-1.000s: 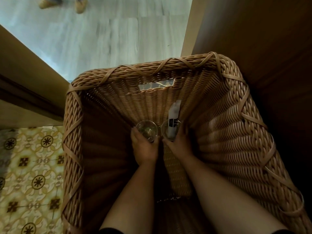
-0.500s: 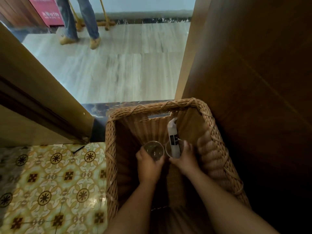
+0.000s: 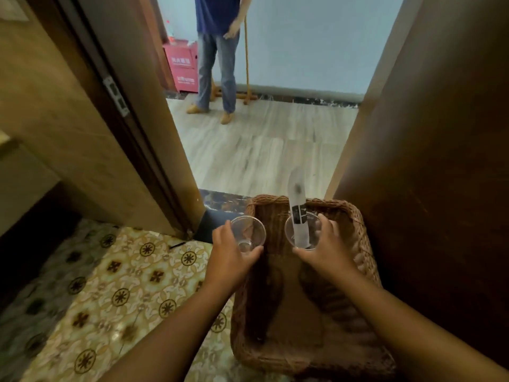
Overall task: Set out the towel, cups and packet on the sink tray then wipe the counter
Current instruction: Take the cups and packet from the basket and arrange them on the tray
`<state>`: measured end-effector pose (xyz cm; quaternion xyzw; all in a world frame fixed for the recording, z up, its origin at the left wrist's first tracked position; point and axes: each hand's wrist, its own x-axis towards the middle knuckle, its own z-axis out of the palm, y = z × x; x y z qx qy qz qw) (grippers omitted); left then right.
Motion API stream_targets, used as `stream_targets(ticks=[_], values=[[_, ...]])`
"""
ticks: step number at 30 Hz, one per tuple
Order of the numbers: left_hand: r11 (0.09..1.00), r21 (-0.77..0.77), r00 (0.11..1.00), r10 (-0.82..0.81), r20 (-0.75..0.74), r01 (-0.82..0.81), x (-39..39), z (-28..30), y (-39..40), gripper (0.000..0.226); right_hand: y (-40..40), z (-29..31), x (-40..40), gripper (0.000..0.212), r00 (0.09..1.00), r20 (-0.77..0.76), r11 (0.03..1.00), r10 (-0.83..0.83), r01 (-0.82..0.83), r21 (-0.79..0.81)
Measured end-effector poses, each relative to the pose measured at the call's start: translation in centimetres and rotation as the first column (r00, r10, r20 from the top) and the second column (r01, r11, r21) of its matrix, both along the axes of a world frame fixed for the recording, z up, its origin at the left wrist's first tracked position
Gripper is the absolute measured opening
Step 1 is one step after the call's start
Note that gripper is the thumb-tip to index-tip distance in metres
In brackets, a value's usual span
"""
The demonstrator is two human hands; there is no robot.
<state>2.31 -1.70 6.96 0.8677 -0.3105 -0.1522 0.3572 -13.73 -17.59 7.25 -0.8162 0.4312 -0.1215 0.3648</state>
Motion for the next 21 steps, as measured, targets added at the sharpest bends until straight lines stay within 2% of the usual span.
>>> stream_targets(ticks=[6,10,15,21], values=[[0.979,-0.082,0.981,0.190,0.024,-0.188,5.1,2.3,8.0,0.098,5.8,3.4,9.4,0.101,0.965,0.054,0.966,0.257,-0.255,-0.048],[0.948,-0.058,0.949,0.315,0.017,-0.314,9.2,2.3,13.8,0.097,10.9,3.0,16.1,0.102,0.924,0.031,0.921,0.381,-0.376,-0.103],[0.898,-0.033,0.898,0.440,0.007,-0.439,16.5,1.4,23.0,0.093,19.3,1.1,26.3,0.100,0.870,0.041,0.871,0.492,-0.491,-0.036],[0.828,0.005,0.827,0.560,0.051,-0.561,25.4,0.9,32.4,0.099,27.8,-0.3,37.7,0.107,0.820,0.003,0.820,0.572,-0.572,0.033]])
